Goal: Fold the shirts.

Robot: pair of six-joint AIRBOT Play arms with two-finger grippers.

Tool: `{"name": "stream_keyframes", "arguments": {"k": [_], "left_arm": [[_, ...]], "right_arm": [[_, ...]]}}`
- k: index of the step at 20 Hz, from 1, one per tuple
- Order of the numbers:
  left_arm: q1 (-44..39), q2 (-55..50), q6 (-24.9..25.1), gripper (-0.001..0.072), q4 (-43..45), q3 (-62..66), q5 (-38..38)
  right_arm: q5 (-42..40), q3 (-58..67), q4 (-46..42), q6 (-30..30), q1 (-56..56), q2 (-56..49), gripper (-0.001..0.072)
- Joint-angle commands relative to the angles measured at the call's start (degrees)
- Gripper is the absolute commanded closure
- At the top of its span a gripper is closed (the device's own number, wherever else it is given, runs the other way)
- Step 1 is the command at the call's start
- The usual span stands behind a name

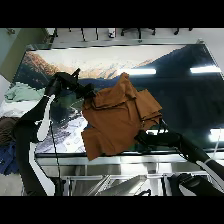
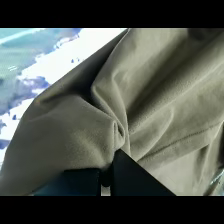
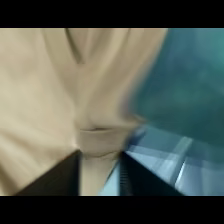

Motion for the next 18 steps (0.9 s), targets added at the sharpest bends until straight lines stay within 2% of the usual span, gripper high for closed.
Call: {"name": "stream_keyframes", "arguments": {"k": [1,2,4,6,8,10,12,15,18], "left_arm": [[0.31,-0.02,0.02,0.0690,0.02,0.07,2.25],[0.83,-0.02,0.02,0.0690,0.02,0.07,3.13],[1.68,0.26,0.02,0.0690,0.11,0.02,7.10],[2.19,1.62,0.04,0.0690,0.76,-1.86,13.16],[1.79,6.43,0.09,0.0690,3.56,-10.01,14.36],[0.61,14.10,0.07,0.0691,5.99,-22.99,11.63],[-0.57,22.47,0.04,0.0690,4.76,-36.74,8.61],[-2.91,31.12,0.04,0.0690,-1.40,-51.69,2.16],[-6.12,35.08,0.00,0.0691,-2.97,-58.71,-3.54]], "right_arm": [[4.20,6.51,0.48,-4.57,0.31,-7.21,0.0496],[4.17,9.51,0.46,-8.63,0.22,-9.92,0.0690],[1.55,16.79,-1.05,-13.14,-3.54,-14.29,0.0694],[-6.40,26.14,-5.62,-13.94,-12.46,-18.40,0.0694],[-14.99,35.74,-9.55,-14.14,-22.38,-22.43,0.0694],[-22.23,44.94,-10.47,-15.87,-30.42,-26.51,0.0694],[-28.48,51.36,-10.29,-17.03,-34.27,-29.97,0.0694],[-32.54,53.29,-9.99,-20.20,-32.85,-33.14,0.0694],[-33.38,53.24,-10.05,-20.79,-29.49,-34.82,0.0694]]}}
